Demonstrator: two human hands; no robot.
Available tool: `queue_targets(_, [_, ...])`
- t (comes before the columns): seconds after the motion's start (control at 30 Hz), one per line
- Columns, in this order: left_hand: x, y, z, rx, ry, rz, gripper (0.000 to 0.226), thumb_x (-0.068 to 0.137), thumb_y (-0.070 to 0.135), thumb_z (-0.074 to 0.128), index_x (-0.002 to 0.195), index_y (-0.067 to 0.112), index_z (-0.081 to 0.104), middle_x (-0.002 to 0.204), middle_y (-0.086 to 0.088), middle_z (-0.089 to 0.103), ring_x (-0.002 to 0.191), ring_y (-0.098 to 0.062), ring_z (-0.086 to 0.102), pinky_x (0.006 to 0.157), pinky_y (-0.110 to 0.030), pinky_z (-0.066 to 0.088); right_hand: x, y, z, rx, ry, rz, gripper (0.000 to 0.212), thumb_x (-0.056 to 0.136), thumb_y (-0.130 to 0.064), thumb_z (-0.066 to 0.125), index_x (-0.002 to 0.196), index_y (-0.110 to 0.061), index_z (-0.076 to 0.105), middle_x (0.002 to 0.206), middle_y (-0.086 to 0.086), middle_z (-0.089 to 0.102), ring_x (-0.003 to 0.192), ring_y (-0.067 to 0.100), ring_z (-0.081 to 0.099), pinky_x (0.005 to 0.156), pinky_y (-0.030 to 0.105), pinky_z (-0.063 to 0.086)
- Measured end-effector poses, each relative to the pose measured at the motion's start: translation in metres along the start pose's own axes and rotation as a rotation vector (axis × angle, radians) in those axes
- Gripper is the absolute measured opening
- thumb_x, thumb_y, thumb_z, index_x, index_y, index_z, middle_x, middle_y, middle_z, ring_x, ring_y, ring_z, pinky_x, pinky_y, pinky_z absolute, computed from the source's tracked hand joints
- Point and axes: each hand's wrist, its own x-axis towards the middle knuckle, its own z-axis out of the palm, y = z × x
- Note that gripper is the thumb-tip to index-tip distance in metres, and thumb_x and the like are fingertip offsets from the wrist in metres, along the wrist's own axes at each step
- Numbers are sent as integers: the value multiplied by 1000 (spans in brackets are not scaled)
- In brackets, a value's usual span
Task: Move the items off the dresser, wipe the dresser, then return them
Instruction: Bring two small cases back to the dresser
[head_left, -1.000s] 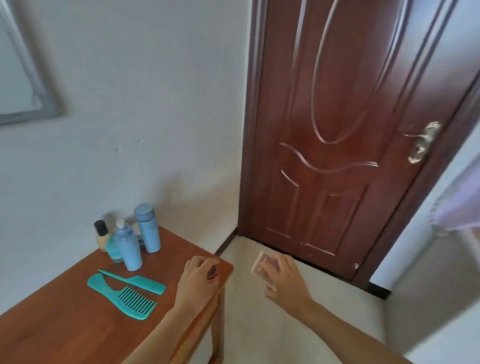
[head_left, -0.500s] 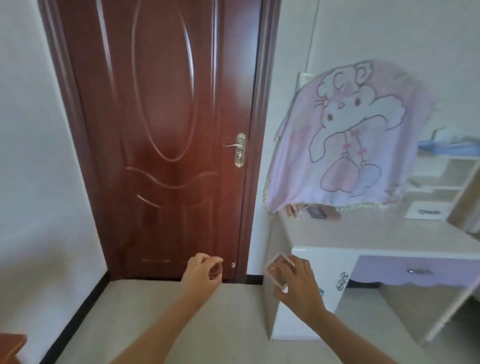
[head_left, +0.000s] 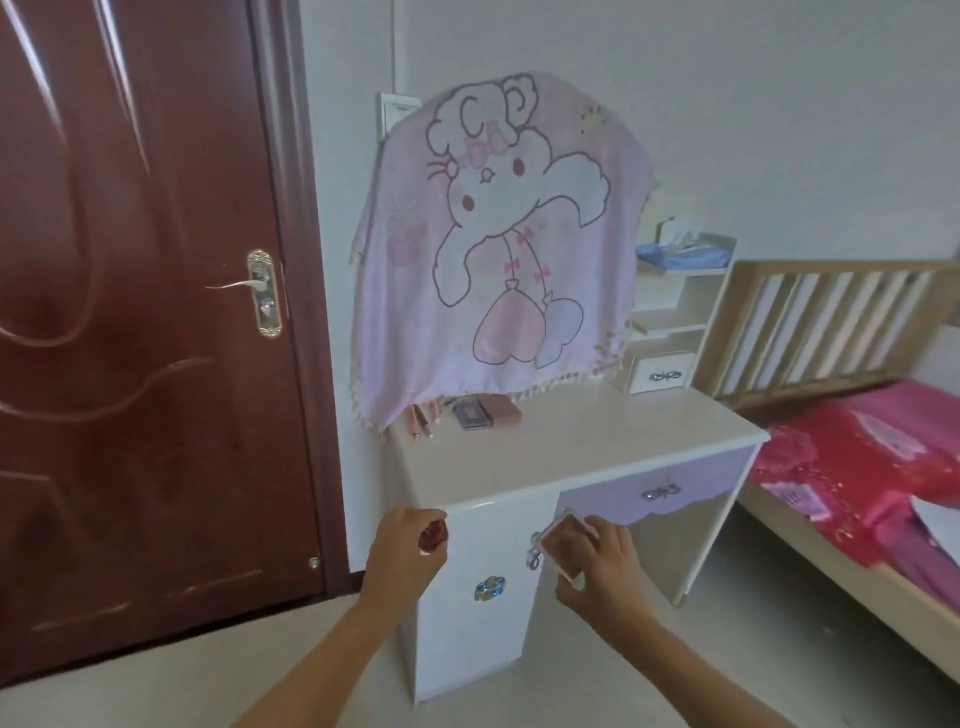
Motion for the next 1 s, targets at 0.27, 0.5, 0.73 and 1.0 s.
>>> queue_targets(0.27, [96, 34, 110, -46, -103, -13, 25, 84, 12, 60, 108, 17, 65, 106, -4, 57, 103, -20, 50, 81, -19, 39, 32, 119, 16, -187, -125, 224, 51, 33, -28, 78, 80, -13, 67, 83, 14, 64, 66, 34, 61, 54, 37, 54])
queue_targets(0.5, [138, 96, 224, -54, -249, 36, 27, 84, 9, 59, 109, 18, 64, 109, -6, 55, 104, -22, 48, 79, -19, 37, 14, 231, 11, -225, -128, 337, 62, 15, -22, 88, 74, -14, 69, 75, 11, 64, 60, 30, 62, 51, 31, 53])
queue_targets(0.73, [185, 151, 307, -36, -191, -84, 36, 86, 12, 58, 122, 15, 57, 121, -8, 55, 113, -24, 48, 91, -24, 39, 39, 343, 34, -108, -318, 322, 59, 21, -27, 81, 77, -19, 64, 77, 7, 62, 61, 26, 60, 54, 28, 53])
queue_targets(1.0, [215, 127, 332, 40, -153, -254, 40, 84, 11, 58, 124, 15, 55, 125, -4, 54, 115, -21, 46, 92, -22, 35, 89, 376, 95, 91, -447, 247, 72, 21, -26, 85, 86, -25, 53, 75, 3, 62, 62, 25, 62, 58, 29, 53])
